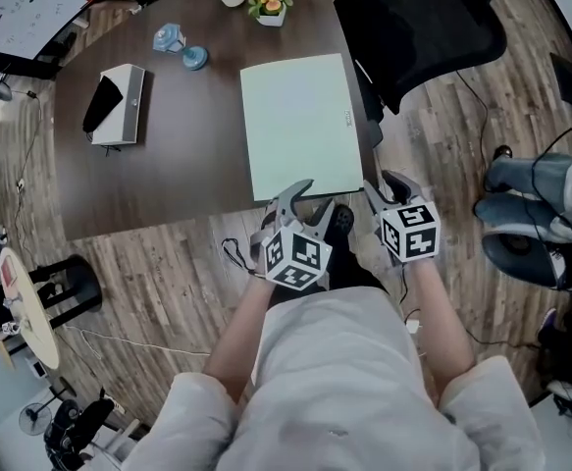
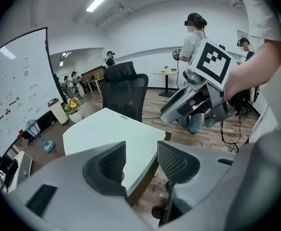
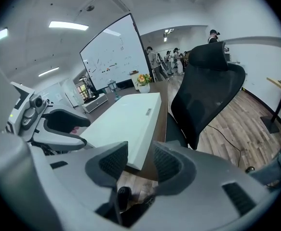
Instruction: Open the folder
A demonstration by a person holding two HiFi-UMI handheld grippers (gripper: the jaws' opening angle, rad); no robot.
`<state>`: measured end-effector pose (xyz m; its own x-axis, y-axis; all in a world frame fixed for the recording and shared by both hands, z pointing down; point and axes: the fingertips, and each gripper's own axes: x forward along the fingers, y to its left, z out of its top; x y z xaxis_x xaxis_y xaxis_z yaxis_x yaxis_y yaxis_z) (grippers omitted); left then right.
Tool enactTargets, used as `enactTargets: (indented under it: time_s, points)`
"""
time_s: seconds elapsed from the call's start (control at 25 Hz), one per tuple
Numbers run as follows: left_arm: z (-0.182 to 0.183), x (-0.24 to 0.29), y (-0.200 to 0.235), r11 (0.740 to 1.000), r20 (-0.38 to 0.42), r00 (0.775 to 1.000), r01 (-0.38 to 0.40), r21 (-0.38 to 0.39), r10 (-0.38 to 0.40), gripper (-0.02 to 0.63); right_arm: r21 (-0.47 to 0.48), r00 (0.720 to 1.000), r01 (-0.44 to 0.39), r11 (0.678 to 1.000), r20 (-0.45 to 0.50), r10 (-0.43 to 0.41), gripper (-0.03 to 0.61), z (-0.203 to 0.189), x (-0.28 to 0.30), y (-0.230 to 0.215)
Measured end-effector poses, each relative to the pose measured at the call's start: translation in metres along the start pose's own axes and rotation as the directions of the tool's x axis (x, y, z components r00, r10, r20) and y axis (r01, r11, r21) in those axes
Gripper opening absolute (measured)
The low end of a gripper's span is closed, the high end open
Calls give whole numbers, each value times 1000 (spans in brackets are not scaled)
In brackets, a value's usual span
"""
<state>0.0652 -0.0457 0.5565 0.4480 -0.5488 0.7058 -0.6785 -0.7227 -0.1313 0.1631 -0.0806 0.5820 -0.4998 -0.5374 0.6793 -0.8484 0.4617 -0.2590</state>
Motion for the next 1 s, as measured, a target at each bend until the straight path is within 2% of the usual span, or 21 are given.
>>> enactTargets:
  time_s: [0.24,0.52,0.72,1.0]
  points:
    - [-12,9,-1,999,-31,1000,1,34,0,192,24,999,-1,1000,-33,2,160,-13,14,-2]
    - [-22,20,-5,993,-69,998,10,116,-2,202,33,999,4,999,-49,-2,160,-21,22,-4]
    - [-33,30,-5,978,-106,994,-7,206,29,209,29,998,13,999,-66,-11,160,-26,26,-6]
    - [-38,36,-6,970,-94,994,-29,239,52,210,38,998,9,999,-61,-6,166,-25,28,-6]
